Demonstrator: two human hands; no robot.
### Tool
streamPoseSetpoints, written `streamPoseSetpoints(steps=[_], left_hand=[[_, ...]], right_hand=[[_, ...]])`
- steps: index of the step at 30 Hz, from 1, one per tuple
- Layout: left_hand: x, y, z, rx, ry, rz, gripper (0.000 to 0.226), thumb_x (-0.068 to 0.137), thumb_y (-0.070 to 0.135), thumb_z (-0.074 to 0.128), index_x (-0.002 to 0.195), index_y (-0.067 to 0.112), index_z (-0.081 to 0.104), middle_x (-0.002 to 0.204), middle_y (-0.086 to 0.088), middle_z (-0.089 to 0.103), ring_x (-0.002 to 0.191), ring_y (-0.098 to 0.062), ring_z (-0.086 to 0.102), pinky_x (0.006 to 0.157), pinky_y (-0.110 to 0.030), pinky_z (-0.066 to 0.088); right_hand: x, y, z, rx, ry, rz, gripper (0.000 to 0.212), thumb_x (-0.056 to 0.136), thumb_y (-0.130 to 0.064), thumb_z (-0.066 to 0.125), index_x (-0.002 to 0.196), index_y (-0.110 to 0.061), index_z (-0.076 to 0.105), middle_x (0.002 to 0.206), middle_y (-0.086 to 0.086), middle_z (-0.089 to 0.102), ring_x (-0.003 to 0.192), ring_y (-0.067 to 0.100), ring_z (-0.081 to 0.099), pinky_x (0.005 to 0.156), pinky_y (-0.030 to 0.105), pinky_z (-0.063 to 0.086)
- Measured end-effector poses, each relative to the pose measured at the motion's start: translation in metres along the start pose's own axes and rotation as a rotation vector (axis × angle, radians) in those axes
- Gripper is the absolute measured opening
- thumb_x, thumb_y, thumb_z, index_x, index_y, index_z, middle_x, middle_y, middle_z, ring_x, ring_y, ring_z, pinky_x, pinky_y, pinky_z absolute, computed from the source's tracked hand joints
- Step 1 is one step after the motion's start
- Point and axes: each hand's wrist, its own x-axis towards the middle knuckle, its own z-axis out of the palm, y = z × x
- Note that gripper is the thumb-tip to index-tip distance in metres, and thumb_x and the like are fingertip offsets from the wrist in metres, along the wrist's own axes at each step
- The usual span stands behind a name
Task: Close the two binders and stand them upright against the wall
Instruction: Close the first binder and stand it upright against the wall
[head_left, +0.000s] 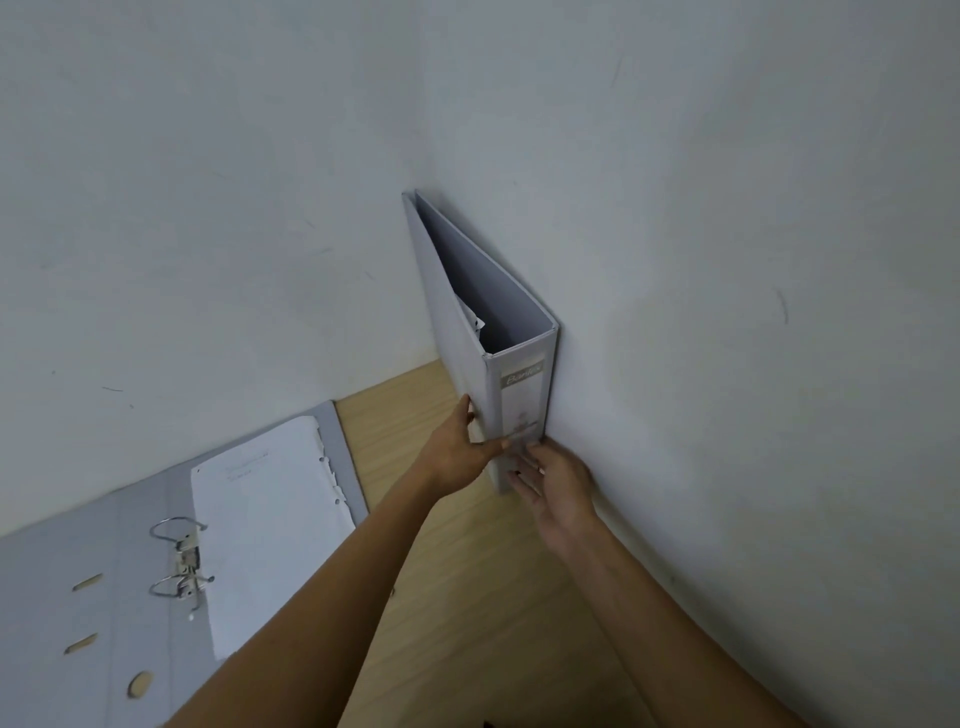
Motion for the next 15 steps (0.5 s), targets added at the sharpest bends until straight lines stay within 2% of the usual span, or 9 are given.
streamPoseSetpoints(steps=[2, 4, 6, 8, 12, 15], left_hand=[[-0.014, -0.011, 0.000, -0.021, -0.016, -0.054, 0.083, 0.092, 0.030, 0.069, 0.159, 0.016, 0.023, 0.159, -0.006, 0.041, 0.135, -0.029, 0.052, 0.085, -0.035, 0.057], [-0.033, -0.026, -0.002, -0.068, -0.027, -0.090, 0.066, 0.096, 0.026, 0.064, 0.154, 0.015, 0.036, 0.154, -0.007, 0.047, 0.127, -0.027, 0.058, 0.076, -0.027, 0.057], [-0.054, -0.043, -0.005, -0.144, -0.018, -0.128, 0.051, 0.099, 0.024, 0.059, 0.147, 0.014, 0.046, 0.145, -0.009, 0.057, 0.120, -0.025, 0.063, 0.081, -0.030, 0.058], [-0.078, -0.058, -0.010, -0.238, 0.010, -0.188, 0.042, 0.101, 0.025, 0.056, 0.142, 0.015, 0.052, 0.136, -0.007, 0.063, 0.120, -0.025, 0.064, 0.085, -0.034, 0.056], [-0.133, -0.087, -0.027, -0.364, 0.128, -0.283, 0.038, 0.103, 0.037, 0.048, 0.136, 0.019, 0.057, 0.127, 0.002, 0.067, 0.114, -0.019, 0.067, 0.081, -0.030, 0.056], [-0.175, -0.111, -0.044, -0.453, 0.232, -0.366, 0.040, 0.102, 0.042, 0.047, 0.131, 0.019, 0.061, 0.126, 0.003, 0.070, 0.110, -0.017, 0.069, 0.085, -0.034, 0.058]], right_hand=[[-0.002, 0.003, -0.004, -0.045, 0.002, 0.030, 0.037, 0.099, -0.009, 0.055, 0.135, -0.007, 0.061, 0.123, 0.014, 0.070, 0.103, 0.021, 0.070, 0.081, 0.034, 0.057], [-0.007, 0.010, -0.007, -0.114, 0.004, 0.085, 0.043, 0.099, -0.011, 0.057, 0.141, -0.008, 0.054, 0.133, 0.015, 0.064, 0.114, 0.025, 0.066, 0.093, 0.042, 0.056], [-0.015, 0.018, -0.007, -0.231, -0.021, 0.117, 0.046, 0.099, -0.012, 0.057, 0.144, -0.008, 0.050, 0.136, 0.013, 0.061, 0.120, 0.027, 0.062, 0.100, 0.044, 0.054], [-0.026, 0.027, -0.003, -0.395, -0.100, 0.112, 0.042, 0.100, -0.016, 0.055, 0.142, -0.012, 0.053, 0.136, 0.010, 0.061, 0.120, 0.024, 0.061, 0.100, 0.041, 0.054], [-0.044, 0.057, 0.017, -0.588, -0.238, 0.113, 0.037, 0.099, -0.021, 0.057, 0.135, -0.018, 0.061, 0.136, 0.006, 0.063, 0.120, 0.023, 0.061, 0.097, 0.037, 0.054], [-0.056, 0.084, 0.036, -0.688, -0.305, 0.136, 0.036, 0.098, -0.022, 0.058, 0.133, -0.019, 0.063, 0.133, 0.003, 0.065, 0.119, 0.021, 0.063, 0.095, 0.035, 0.054]])
